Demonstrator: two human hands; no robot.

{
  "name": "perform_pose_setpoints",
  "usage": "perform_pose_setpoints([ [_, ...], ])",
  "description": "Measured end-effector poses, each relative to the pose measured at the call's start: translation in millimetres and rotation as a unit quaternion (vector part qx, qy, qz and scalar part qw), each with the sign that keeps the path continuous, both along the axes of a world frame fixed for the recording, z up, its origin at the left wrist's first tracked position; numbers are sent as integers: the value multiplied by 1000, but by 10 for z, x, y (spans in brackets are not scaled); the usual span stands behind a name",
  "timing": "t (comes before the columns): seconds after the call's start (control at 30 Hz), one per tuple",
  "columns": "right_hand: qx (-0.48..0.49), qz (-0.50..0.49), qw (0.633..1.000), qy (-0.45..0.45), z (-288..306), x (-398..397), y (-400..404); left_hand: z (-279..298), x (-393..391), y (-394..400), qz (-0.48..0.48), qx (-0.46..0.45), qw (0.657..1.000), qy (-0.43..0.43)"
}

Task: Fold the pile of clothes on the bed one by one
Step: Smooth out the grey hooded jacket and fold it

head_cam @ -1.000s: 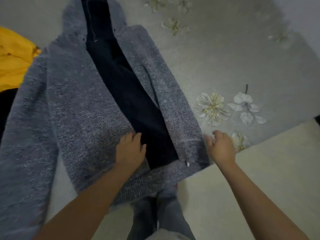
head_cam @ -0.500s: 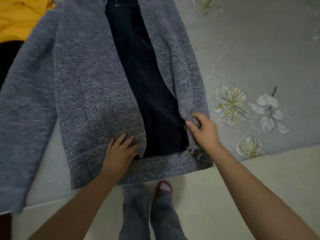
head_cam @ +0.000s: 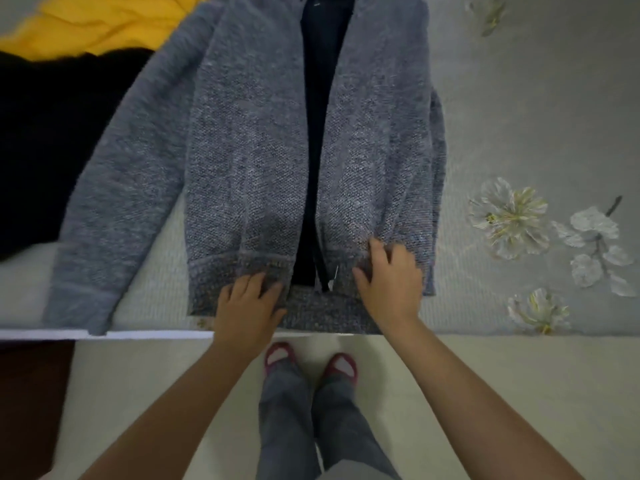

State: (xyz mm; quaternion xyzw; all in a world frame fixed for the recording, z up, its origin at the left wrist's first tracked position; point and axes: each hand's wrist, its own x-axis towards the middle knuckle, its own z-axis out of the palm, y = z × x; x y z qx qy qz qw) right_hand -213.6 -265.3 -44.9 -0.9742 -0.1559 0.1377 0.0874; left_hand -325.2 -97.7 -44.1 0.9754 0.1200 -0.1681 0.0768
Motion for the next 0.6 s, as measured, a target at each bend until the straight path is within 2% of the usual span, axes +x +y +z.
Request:
perform_pose_setpoints([
  [0.07, 108, -26, 993, -46, -12, -175, -7, -58, -104, -93, 50, -31, 995, -75],
  [0.13, 124, -58, 990, 40, -1, -298, 17, -109, -171, -124, 157, -101, 978, -96],
  [0.2, 90, -53, 983, 148, -93, -392, 54, -187, -205, -152, 272, -187, 941, -68],
  [0.23, 91, -59, 977, 186, -138, -414, 91, -245, -221, -167, 298, -213, 928, -68],
  [0.4, 171, -147, 939, 259, -281, -394, 353, -329, -131, -187, 346, -290, 884, -118],
  [0.5, 121, -78, 960, 239, -276, -375, 378, -357, -103, -150, 356, -315, 873, -103],
  [0.6, 71, -51, 975, 206, -235, -435, 324, -338, -129, -116, 355, -325, 872, -91],
])
